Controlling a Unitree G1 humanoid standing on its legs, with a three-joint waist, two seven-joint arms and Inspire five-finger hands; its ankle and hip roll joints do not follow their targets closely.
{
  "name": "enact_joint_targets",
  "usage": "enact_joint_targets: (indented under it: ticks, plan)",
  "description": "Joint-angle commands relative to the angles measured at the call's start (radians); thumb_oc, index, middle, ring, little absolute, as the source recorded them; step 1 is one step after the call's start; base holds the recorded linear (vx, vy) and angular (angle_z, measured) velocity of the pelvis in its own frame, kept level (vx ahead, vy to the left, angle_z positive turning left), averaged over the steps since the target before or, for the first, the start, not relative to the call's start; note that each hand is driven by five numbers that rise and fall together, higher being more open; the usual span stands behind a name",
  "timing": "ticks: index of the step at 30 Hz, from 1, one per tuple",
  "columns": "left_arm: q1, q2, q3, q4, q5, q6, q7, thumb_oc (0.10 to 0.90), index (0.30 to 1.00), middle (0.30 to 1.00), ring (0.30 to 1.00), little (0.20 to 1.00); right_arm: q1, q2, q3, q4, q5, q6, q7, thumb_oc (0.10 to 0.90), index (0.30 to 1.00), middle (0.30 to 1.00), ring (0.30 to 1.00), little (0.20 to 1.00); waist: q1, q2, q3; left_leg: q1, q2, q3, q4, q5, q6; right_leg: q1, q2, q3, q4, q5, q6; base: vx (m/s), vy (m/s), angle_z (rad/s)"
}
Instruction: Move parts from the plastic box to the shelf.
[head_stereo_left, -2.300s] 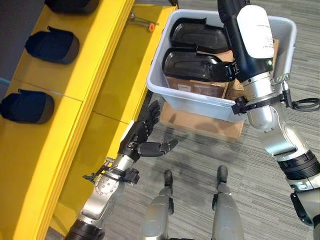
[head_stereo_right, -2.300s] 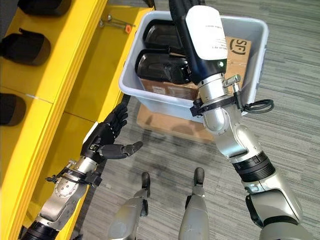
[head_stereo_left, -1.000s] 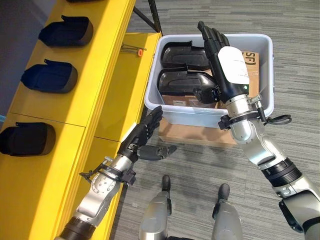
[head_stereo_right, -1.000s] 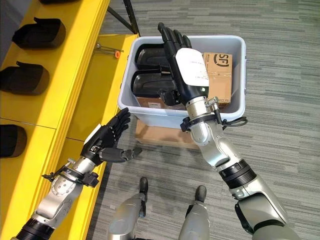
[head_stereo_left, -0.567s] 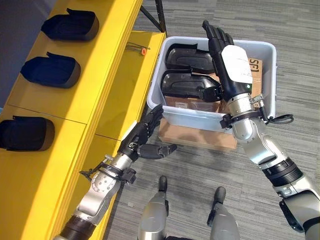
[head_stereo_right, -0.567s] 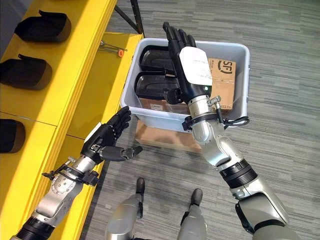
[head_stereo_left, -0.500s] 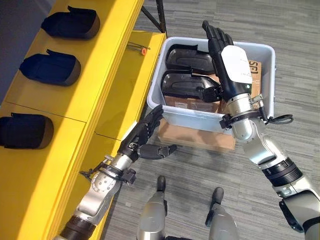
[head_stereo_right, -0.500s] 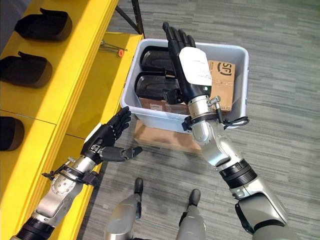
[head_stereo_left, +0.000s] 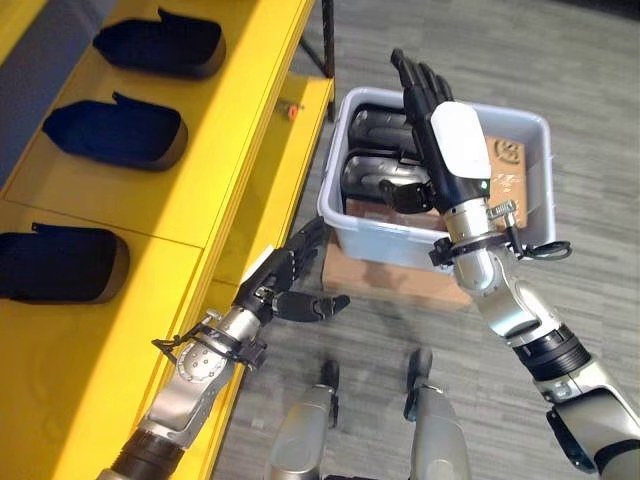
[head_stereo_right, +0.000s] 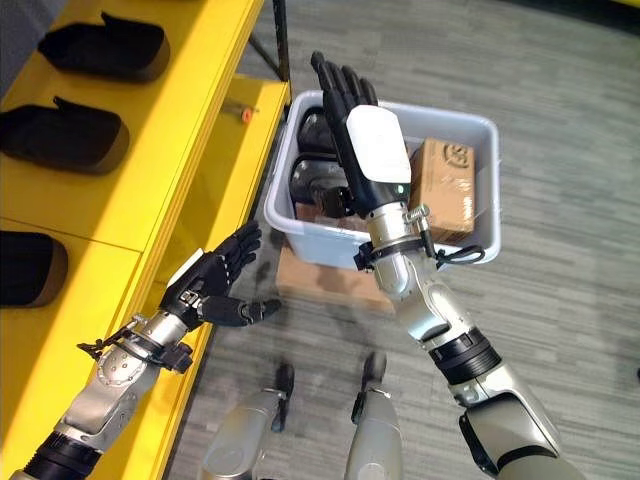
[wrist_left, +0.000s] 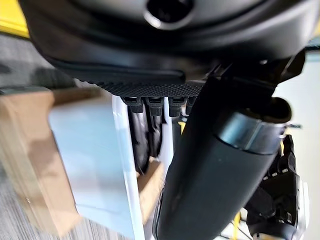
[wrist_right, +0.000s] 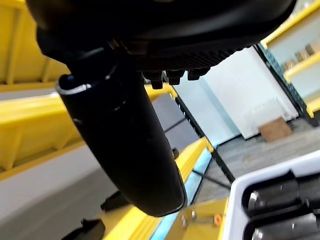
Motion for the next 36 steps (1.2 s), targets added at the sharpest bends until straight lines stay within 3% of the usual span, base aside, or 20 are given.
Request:
enact_joint_targets:
  ticks: [1,7,15,21,36]
  plan:
    - [0.006,0.014,0.004,-0.146,-0.011,-0.139,-0.004,0.9,1.0,1.0,1.0,1.0,-0.129,-0.061,-0.032,-0.021,-0.007,-0.043,-0.06,0.9,1.0,1.0,1.0,1.0,0.021,-0.012,-0.101,0.132,0.053,-0.04,-0.203,-0.058,0.013,0.044,-0.012,-0.047,0.005,0.054,0.029,0.13,-0.297,0.96]
    - [0.007,-0.007,0.037,-0.143,-0.03,-0.138,-0.009,0.9,1.0,1.0,1.0,1.0,-0.139,-0.09,-0.02,-0.03,0.019,-0.034,-0.042,0.9,1.0,1.0,1.0,1.0,-0.001,0.005,-0.082,0.106,0.104,0.01,-0.203,-0.017,-0.032,0.057,-0.004,-0.099,0.049,-0.023,0.012,0.06,-0.128,0.19]
    - [0.014,-0.025,0.031,-0.155,-0.022,-0.119,0.016,0.9,1.0,1.0,1.0,1.0,-0.146,-0.112,0.002,-0.056,0.003,-0.002,-0.012,0.9,1.0,1.0,1.0,1.0,-0.028,0.031,-0.067,0.107,0.137,0.049,-0.241,0.018,-0.061,0.047,-0.004,-0.091,0.06,-0.041,0.002,0.06,-0.012,-0.1]
    - [0.015,-0.025,0.025,-0.163,-0.028,-0.108,0.036,0.9,1.0,1.0,1.0,1.0,-0.161,-0.145,-0.001,-0.056,0.002,0.027,-0.005,0.9,1.0,1.0,1.0,1.0,-0.048,0.056,-0.045,0.093,0.131,0.064,-0.221,0.009,-0.064,0.005,-0.004,-0.063,0.102,-0.059,-0.001,0.04,0.007,-0.09]
    - [0.019,-0.039,0.02,-0.207,-0.051,-0.092,0.065,0.9,1.0,1.0,1.0,1.0,-0.215,-0.209,0.003,-0.105,-0.03,-0.015,0.082,0.9,1.0,1.0,1.0,1.0,-0.073,0.13,0.024,-0.038,0.111,0.083,-0.129,-0.005,-0.063,-0.18,0.008,-0.017,0.248,-0.107,-0.02,0.01,0.005,-0.08]
